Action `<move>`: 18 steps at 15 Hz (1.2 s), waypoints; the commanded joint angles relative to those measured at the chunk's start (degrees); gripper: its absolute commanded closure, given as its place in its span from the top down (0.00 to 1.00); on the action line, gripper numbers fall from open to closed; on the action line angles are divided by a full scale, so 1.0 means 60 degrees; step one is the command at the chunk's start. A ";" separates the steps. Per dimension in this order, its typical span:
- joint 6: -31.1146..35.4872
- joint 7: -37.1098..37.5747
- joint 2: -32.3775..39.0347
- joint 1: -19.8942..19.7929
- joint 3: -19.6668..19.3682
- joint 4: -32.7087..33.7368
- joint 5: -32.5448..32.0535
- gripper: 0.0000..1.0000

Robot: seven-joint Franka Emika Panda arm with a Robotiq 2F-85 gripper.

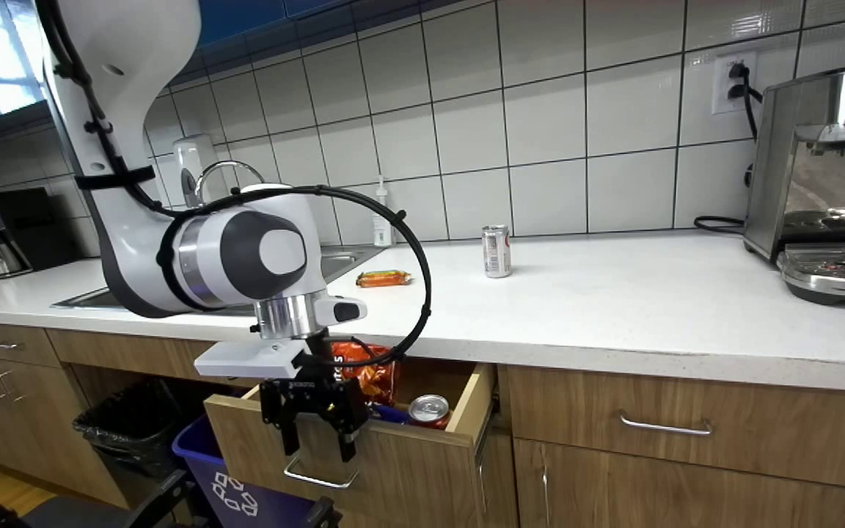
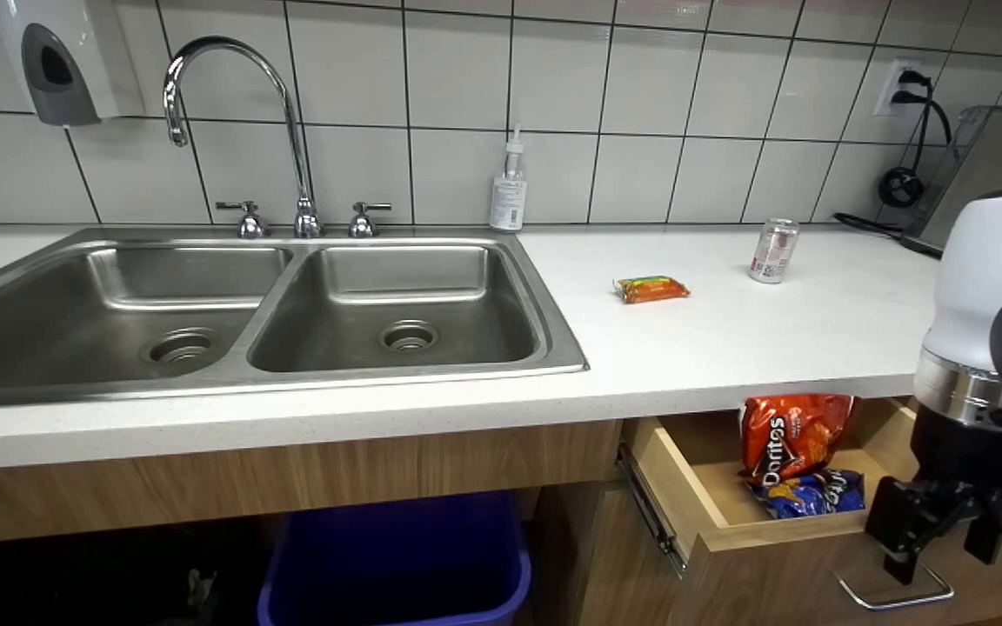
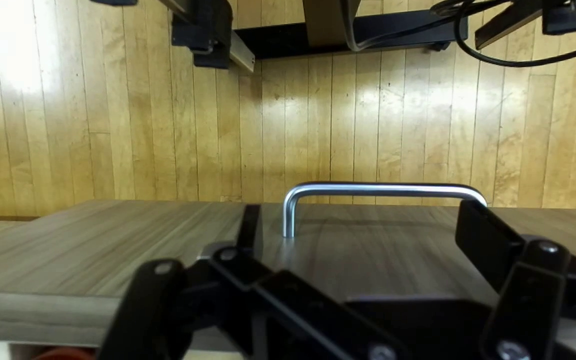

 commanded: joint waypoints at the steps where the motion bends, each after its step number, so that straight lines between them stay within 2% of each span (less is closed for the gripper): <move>1: 0.0180 0.0305 0.0180 0.0194 -0.0121 0.0266 0.0028 1.00; 18: 0.0135 0.0177 0.0936 0.0080 -0.0095 0.1392 0.0263 1.00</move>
